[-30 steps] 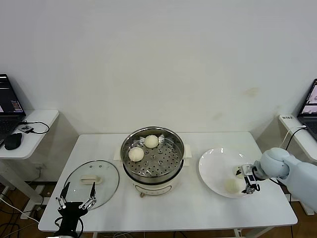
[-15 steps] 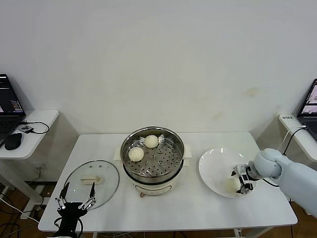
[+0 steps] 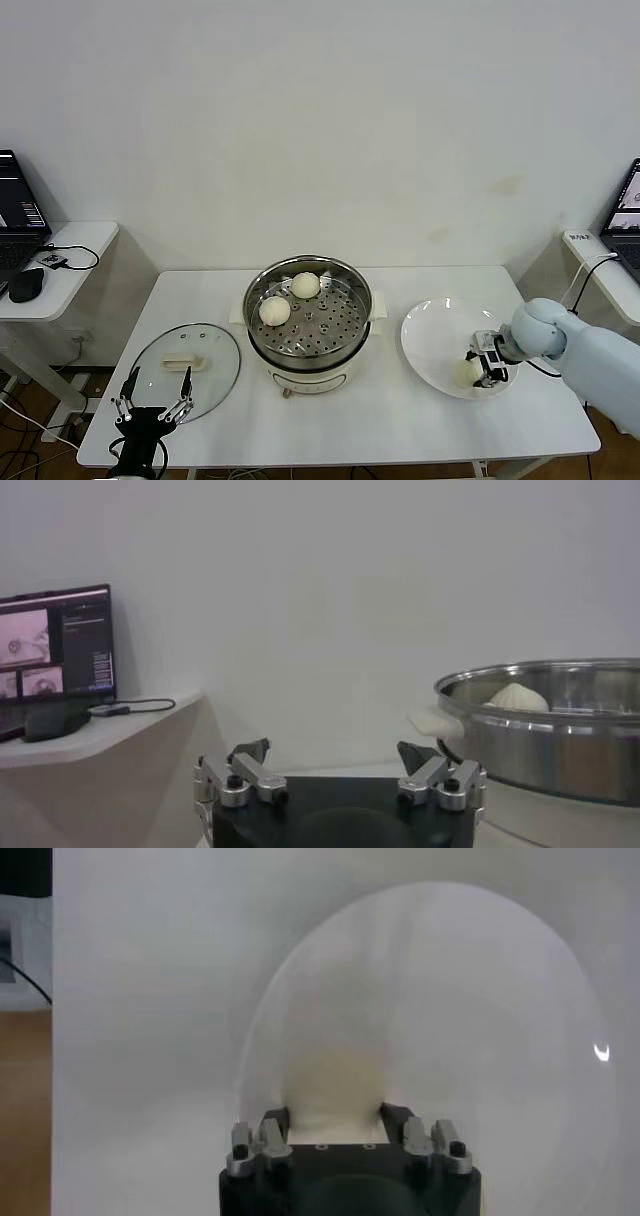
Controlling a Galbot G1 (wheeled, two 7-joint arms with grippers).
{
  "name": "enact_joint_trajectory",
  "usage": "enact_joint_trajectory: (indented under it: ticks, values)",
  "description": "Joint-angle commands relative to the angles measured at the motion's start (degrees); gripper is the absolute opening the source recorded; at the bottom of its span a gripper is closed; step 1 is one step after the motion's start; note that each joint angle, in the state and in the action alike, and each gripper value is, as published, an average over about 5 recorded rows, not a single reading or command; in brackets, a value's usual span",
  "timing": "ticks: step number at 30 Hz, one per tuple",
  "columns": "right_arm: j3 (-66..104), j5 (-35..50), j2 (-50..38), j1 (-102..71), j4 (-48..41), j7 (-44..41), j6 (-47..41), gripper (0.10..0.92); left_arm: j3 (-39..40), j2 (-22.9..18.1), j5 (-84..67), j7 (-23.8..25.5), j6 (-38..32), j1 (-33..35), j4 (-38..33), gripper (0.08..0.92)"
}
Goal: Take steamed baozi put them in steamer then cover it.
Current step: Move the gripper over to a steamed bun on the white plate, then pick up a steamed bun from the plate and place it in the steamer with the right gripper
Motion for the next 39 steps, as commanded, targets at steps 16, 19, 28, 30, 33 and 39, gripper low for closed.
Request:
enact_joint_trajectory:
  ticks: [16, 19, 28, 30, 33, 39]
  values:
    - [-11.9, 14.1, 2.6, 33.8, 0.0, -3.3, -1.3, 0.586, 0.2, 0.5, -0.2, 0.0, 0.0, -0.6, -0.2, 0.823]
    - [-16.1, 16.2, 7.1, 39.7, -1.1, -2.7, -1.4, 0.59, 0.3, 0.5, -0.2, 0.0, 0.0, -0.6, -0.3, 0.823]
    - [-25.7, 22.7, 22.5, 51.0, -3.6, 0.9, -1.4, 0.594, -0.2, 0.5, -0.4, 0.0, -0.1, -0.7, -0.3, 0.823]
    - [-27.1, 23.6, 25.3, 51.5, -4.2, 1.4, -0.9, 0.594, -0.2, 0.3, -0.4, 0.0, -0.1, -0.7, -0.3, 0.823]
    - [-29.4, 24.0, 29.7, 51.0, -4.9, 2.2, 0.3, 0.594, -0.2, 0.0, -0.4, 0.0, -0.2, -0.8, -0.2, 0.823]
    - [-32.9, 22.3, 34.5, 46.9, -5.0, 3.1, 4.1, 0.594, -0.6, -0.2, -0.5, -0.1, -0.2, -1.0, -0.2, 0.823]
